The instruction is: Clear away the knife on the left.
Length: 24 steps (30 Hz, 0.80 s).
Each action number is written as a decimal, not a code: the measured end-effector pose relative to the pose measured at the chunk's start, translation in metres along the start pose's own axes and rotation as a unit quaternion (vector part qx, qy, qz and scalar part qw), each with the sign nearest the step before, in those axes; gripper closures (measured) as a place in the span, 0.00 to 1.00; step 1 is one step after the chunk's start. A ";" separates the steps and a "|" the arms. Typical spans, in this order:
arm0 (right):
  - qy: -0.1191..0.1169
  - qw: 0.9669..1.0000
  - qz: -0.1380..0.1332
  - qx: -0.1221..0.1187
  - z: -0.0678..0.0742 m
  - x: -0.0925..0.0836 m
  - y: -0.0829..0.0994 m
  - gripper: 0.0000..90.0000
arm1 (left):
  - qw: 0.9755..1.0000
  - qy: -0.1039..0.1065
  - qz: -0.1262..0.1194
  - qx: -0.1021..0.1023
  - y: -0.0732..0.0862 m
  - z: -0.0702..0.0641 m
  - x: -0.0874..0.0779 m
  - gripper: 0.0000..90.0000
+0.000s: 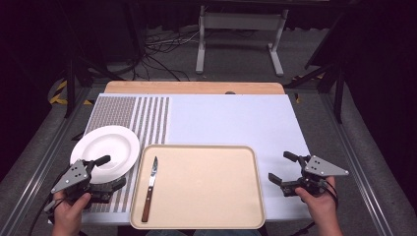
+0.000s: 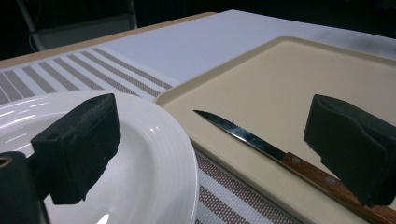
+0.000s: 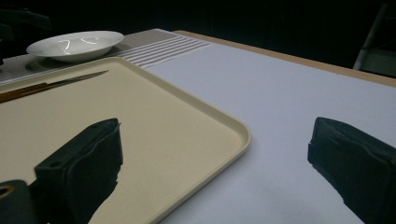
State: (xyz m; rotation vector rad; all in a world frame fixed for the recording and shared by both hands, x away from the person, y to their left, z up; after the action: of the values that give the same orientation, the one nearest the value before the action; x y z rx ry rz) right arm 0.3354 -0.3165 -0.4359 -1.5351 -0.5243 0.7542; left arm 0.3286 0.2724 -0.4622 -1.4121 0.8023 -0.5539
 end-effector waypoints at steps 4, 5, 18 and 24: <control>0.002 1.000 -0.001 0.004 -0.002 -0.001 0.003 0.04 | 1.000 -0.002 0.009 -0.002 0.005 0.002 -0.002 0.05; 0.003 1.000 -0.002 0.007 -0.003 -0.001 0.004 0.04 | 1.000 -0.002 0.011 -0.004 0.006 0.002 -0.003 0.05; 0.016 1.000 -0.003 0.020 -0.010 -0.006 0.013 0.04 | 0.999 -0.013 0.027 -0.011 0.016 0.007 -0.004 0.05; 0.014 1.000 -0.001 0.020 -0.010 -0.006 0.014 0.04 | 0.999 -0.014 0.018 -0.026 0.016 0.008 -0.005 0.04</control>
State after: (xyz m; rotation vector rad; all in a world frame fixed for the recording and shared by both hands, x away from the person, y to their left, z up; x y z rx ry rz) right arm 0.3370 -0.3289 -0.4485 -1.5067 -0.4875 0.7356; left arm 0.3296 0.2830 -0.4777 -1.4471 0.8232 -0.4875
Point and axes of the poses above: each handheld gripper's, and its own axes: x roughly forward along the jaws, y roughly out of its underside, z roughly to its left, the point moved 3 cm from there along x, roughly forward along the jaws, and after that the axes turned 8 degrees about -z, right-handed, at the moved point
